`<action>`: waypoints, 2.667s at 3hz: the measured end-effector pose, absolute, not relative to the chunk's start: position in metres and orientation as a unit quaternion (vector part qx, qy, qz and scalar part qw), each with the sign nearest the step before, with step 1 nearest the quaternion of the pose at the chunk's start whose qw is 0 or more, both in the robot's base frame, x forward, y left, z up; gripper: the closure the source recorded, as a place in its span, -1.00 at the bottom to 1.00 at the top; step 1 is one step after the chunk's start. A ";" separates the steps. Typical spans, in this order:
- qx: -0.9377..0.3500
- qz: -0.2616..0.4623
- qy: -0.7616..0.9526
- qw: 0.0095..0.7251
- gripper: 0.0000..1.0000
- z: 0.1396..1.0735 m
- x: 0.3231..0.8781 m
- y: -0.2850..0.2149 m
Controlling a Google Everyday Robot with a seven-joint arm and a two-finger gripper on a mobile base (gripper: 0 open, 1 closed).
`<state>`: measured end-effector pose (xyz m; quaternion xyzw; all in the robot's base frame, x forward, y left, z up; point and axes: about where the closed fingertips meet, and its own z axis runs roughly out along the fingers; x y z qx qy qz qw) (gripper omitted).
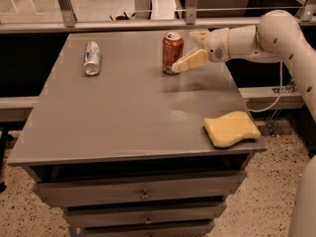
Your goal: Knock coke can over
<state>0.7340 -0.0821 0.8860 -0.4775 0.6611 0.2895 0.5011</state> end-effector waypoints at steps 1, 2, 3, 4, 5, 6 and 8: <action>-0.487 0.342 0.614 0.519 -1.00 0.888 0.734 -0.049; -0.498 0.371 0.573 0.534 -1.00 0.903 0.722 -0.022; -0.509 0.386 0.551 0.537 -1.00 0.912 0.707 -0.002; -0.521 0.389 0.544 0.530 -1.00 0.920 0.689 0.008; -0.532 0.382 0.549 0.519 -1.00 0.919 0.677 0.012; -0.545 0.364 0.559 0.508 -1.00 0.911 0.680 0.013; -0.575 0.345 0.551 0.496 -1.00 0.889 0.703 0.013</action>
Offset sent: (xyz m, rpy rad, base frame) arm -0.0302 0.0870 0.0357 0.2535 -0.1176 0.2626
